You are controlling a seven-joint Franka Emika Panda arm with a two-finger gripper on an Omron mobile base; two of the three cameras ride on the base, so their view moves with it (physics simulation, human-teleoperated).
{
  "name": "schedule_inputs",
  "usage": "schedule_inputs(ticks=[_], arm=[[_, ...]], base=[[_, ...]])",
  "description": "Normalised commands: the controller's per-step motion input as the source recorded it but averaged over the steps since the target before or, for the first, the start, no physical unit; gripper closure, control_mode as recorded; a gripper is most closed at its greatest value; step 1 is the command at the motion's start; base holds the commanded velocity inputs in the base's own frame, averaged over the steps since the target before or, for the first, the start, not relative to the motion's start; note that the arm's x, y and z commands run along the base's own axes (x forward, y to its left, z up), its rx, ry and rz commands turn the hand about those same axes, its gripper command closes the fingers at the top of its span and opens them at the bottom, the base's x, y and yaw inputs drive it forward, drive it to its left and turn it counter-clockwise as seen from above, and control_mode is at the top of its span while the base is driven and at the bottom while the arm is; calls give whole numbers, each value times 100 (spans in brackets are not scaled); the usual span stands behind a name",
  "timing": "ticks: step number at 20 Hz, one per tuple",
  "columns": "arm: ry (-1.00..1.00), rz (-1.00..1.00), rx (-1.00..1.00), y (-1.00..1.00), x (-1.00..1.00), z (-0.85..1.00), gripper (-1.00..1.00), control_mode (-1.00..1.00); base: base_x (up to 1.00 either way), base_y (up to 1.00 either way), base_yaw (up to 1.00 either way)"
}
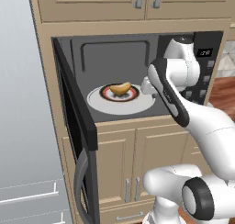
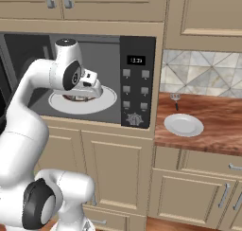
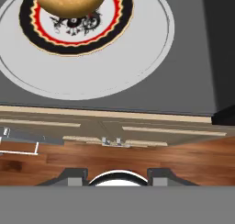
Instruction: Pick the hotdog bun from the microwave and place it on plate located on the counter.
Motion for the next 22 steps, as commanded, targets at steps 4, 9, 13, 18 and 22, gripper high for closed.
schedule_inputs(ticks=[4,9,13,18,22], arm=[[0,0,0,0,-17,0,-100,-100],[-6,3,0,5,-61,0,-100,-100],[-15,8,0,36,-24,0,-100,-100],[-11,7,1,38,20,8,-100,-100],[-13,10,0,59,39,5,-100,-100]], base=[[0,0,0],[0,0,0],[0,0,0],[0,0,0],[0,0,0]])
